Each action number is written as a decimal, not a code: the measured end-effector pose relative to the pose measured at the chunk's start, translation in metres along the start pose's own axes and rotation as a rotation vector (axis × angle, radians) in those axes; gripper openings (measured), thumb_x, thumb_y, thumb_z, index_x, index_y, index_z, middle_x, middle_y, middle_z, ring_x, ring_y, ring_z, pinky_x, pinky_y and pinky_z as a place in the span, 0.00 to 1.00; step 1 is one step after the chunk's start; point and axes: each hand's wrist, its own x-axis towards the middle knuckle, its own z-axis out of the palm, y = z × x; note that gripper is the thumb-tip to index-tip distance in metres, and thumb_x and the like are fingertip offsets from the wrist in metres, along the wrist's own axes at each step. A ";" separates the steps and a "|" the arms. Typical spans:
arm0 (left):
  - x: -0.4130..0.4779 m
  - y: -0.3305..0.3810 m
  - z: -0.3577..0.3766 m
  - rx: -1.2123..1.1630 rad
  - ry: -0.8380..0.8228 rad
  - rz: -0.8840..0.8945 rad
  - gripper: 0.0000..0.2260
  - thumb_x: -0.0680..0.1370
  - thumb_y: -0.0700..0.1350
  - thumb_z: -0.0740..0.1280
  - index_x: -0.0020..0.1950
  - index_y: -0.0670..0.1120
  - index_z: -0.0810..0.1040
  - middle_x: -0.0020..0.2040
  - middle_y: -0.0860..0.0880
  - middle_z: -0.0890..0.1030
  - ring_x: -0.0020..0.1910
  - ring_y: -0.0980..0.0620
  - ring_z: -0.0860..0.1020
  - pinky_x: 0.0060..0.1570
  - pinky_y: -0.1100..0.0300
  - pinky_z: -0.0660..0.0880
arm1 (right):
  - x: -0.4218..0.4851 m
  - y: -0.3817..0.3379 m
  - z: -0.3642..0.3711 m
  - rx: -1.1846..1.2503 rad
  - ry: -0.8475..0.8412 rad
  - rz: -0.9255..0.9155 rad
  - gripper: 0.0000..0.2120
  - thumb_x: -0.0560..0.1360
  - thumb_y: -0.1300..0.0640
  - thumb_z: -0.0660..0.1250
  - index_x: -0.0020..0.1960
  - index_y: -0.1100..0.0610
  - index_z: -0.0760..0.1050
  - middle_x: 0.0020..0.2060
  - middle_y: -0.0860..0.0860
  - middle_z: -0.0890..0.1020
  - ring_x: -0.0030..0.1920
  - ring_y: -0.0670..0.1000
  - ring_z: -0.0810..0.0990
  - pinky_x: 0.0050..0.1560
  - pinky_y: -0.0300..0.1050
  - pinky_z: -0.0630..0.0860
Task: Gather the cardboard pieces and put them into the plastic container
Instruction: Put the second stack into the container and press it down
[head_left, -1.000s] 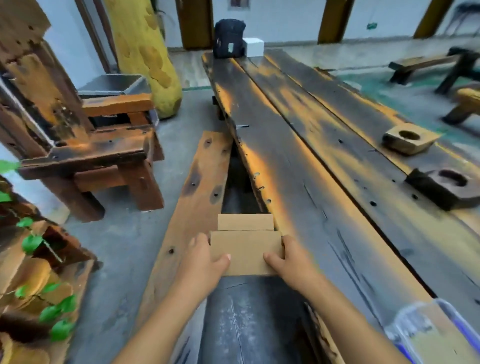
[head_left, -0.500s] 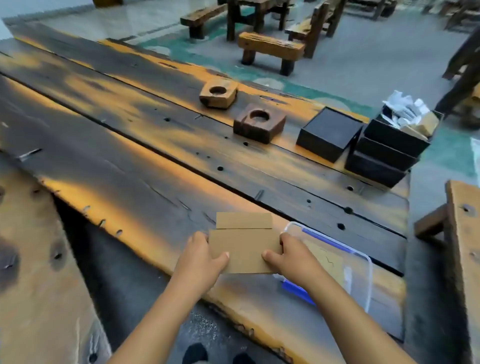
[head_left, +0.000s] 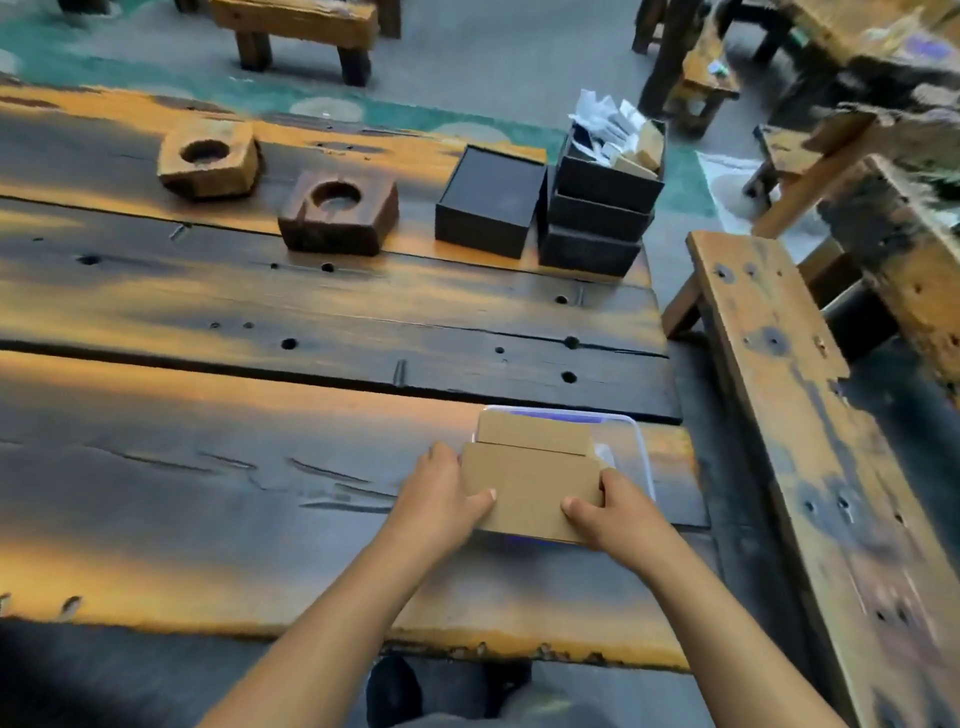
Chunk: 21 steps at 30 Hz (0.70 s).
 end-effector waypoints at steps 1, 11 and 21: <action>0.004 0.005 0.006 0.007 -0.015 0.010 0.20 0.73 0.54 0.70 0.57 0.44 0.69 0.58 0.46 0.77 0.56 0.44 0.77 0.52 0.52 0.74 | 0.003 0.006 -0.004 0.002 0.011 0.014 0.15 0.74 0.47 0.68 0.50 0.58 0.71 0.46 0.54 0.80 0.47 0.57 0.80 0.51 0.56 0.79; 0.051 0.055 0.049 0.036 -0.025 -0.047 0.13 0.73 0.52 0.71 0.50 0.49 0.69 0.52 0.48 0.78 0.45 0.50 0.76 0.42 0.59 0.71 | 0.076 0.040 -0.044 -0.002 -0.077 -0.023 0.12 0.74 0.46 0.68 0.48 0.52 0.71 0.43 0.49 0.79 0.49 0.54 0.80 0.50 0.50 0.77; 0.072 0.056 0.079 0.210 -0.154 -0.099 0.10 0.76 0.50 0.68 0.46 0.47 0.70 0.50 0.43 0.81 0.44 0.46 0.77 0.40 0.57 0.69 | 0.103 0.061 -0.035 -0.117 -0.127 0.064 0.15 0.76 0.48 0.66 0.56 0.58 0.73 0.55 0.56 0.81 0.54 0.57 0.79 0.52 0.48 0.76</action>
